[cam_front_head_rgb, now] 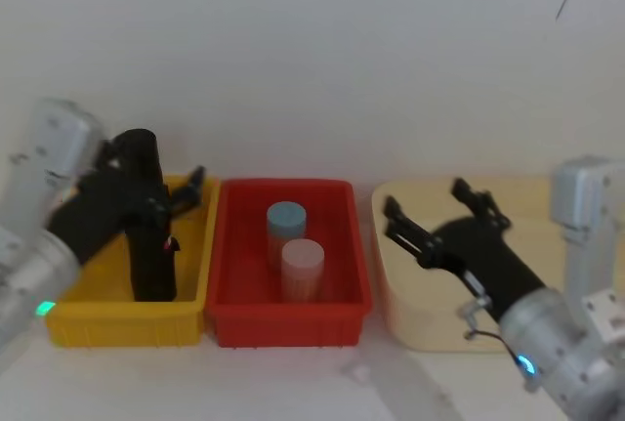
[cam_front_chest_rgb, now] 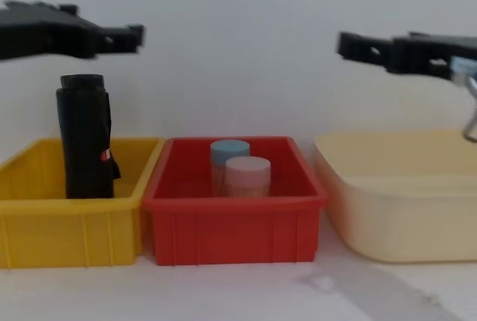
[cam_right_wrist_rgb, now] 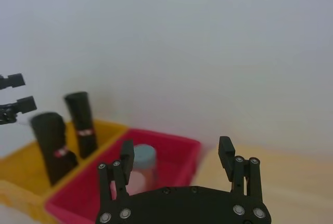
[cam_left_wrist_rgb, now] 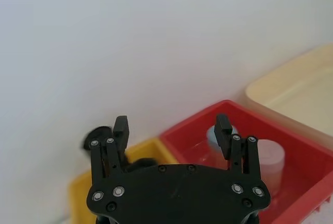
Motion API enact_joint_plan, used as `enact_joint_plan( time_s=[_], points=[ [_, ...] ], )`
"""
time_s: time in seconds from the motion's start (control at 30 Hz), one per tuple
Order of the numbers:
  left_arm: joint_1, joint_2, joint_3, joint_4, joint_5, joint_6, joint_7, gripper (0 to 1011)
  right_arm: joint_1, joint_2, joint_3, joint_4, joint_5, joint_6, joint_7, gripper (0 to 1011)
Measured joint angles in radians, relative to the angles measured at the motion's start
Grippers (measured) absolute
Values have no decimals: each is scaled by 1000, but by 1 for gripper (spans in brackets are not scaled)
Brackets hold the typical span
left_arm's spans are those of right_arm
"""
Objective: Pick up the garbage bag with the one hand and transfer it to the other hand.
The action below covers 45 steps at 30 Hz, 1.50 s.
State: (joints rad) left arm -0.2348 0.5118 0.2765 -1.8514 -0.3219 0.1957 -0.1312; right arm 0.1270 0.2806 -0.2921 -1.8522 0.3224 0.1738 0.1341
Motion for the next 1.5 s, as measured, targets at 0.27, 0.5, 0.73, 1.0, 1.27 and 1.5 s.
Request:
enact_joint_plan(
  time_s=[0.27,0.5,0.73,1.0,1.27,1.5],
  points=[
    [88,75,-165,-82,-81,64,-34,1001,116,-67,-81,32,-4,79,28,1000],
    [170,124,-304,-105,-157,110,-78,1001,197,-109,-137,89,-23,146,41,1000],
    [187,148,-335,-78,-194,111,-123,1001,243,-133,-170,150,-41,197,43,1000],
    [147,168,-293,-12,-195,74,-184,1001,260,-139,-177,191,-51,224,48,1000],
    [71,170,-206,82,-160,17,-248,1001,269,-143,-177,219,-54,237,58,1000],
    [31,160,-158,141,-143,-12,-276,1001,281,-147,-177,243,-55,241,74,1000]
  ],
)
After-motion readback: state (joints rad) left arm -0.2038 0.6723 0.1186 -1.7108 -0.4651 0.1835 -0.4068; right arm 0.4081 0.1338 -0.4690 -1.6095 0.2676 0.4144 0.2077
